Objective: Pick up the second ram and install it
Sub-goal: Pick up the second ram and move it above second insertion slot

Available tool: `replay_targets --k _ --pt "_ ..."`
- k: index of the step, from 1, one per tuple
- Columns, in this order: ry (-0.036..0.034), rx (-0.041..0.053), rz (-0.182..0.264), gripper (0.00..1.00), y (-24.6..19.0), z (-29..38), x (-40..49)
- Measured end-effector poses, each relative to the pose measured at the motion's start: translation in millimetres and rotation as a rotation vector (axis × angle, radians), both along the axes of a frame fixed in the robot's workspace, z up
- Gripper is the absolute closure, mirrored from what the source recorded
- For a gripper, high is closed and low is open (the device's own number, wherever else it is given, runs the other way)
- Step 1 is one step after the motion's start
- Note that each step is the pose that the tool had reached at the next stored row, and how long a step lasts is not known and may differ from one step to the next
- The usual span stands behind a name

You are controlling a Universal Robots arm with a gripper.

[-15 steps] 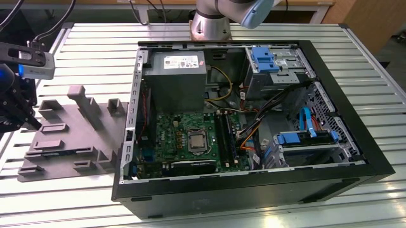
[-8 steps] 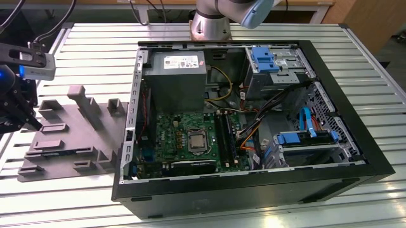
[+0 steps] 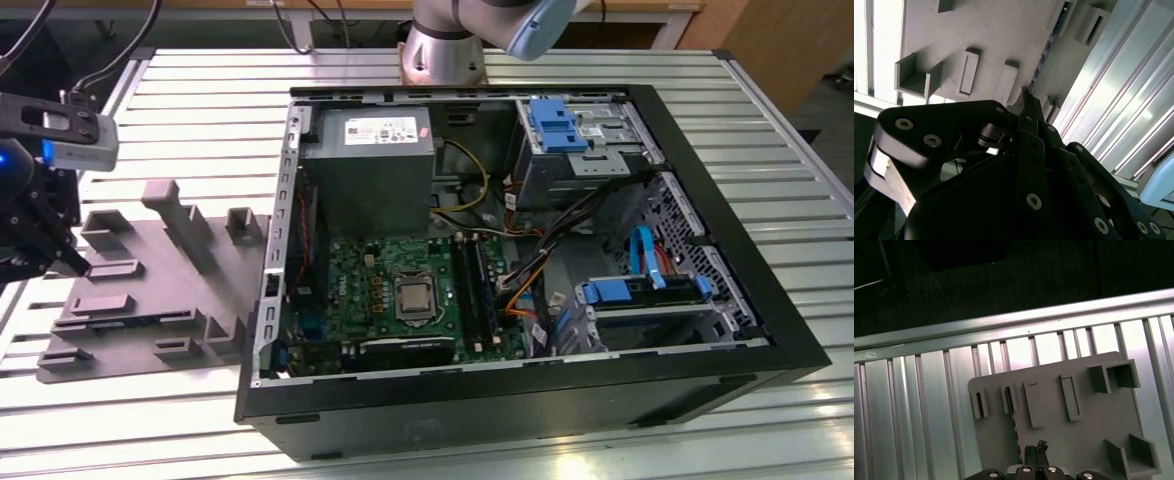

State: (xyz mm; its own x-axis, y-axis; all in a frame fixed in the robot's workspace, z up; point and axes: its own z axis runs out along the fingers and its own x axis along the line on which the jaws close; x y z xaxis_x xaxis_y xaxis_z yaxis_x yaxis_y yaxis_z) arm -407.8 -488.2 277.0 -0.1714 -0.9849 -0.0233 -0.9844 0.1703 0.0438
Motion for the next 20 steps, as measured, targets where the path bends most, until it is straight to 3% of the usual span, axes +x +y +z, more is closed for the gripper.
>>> replay_targets --k 8,10,11,20 --pt "0.0002 -0.0002 0.001 0.89 -0.8 -6.3 0.0" --pt "0.0001 -0.0002 0.001 0.89 -2.3 -7.7 0.0" --pt "-0.0001 0.0 0.002 0.89 -5.2 -12.1 0.0" --pt "0.0001 -0.0001 0.052 0.89 -5.8 -20.4 0.1"
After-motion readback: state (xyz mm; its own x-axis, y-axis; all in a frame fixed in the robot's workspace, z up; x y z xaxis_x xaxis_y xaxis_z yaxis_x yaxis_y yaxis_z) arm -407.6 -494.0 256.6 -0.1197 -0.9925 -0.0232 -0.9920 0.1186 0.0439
